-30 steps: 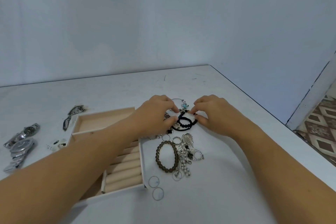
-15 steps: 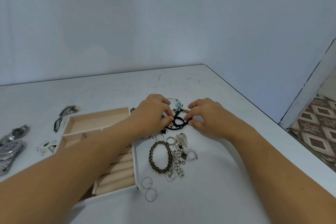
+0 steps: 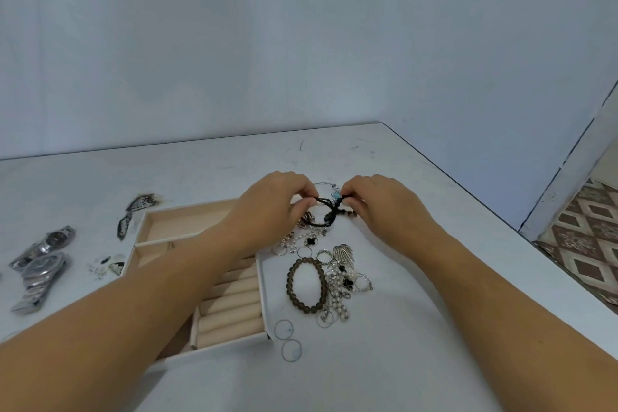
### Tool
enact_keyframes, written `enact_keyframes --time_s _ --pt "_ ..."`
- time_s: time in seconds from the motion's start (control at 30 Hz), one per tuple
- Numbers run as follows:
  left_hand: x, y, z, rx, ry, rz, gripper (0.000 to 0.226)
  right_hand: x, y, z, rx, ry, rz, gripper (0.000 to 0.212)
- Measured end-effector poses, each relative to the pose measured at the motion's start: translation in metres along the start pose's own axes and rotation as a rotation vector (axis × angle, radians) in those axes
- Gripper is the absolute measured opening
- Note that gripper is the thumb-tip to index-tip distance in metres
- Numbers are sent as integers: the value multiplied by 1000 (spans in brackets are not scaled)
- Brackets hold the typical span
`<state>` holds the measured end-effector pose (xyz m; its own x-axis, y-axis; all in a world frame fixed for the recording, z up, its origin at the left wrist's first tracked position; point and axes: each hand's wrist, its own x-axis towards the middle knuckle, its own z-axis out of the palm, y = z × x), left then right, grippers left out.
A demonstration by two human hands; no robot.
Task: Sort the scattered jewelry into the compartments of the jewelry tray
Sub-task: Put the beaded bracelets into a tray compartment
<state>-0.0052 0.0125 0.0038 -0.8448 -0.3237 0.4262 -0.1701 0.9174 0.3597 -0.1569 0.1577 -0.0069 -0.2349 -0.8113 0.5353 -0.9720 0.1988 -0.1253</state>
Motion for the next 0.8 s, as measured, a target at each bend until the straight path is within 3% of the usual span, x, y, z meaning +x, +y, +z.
enact_keyframes --time_s 0.13,0.33,0.8 --pt "-14 -6 -22 -17 70 -25 7 1 -13 -7 -45 154 -139 14" --pt "-41 -13 -54 -17 145 -79 9 9 -42 -18 34 170 -225 26" --pt "-124 -39 -116 -25 321 -216 7 37 -140 -2 293 237 -344 16"
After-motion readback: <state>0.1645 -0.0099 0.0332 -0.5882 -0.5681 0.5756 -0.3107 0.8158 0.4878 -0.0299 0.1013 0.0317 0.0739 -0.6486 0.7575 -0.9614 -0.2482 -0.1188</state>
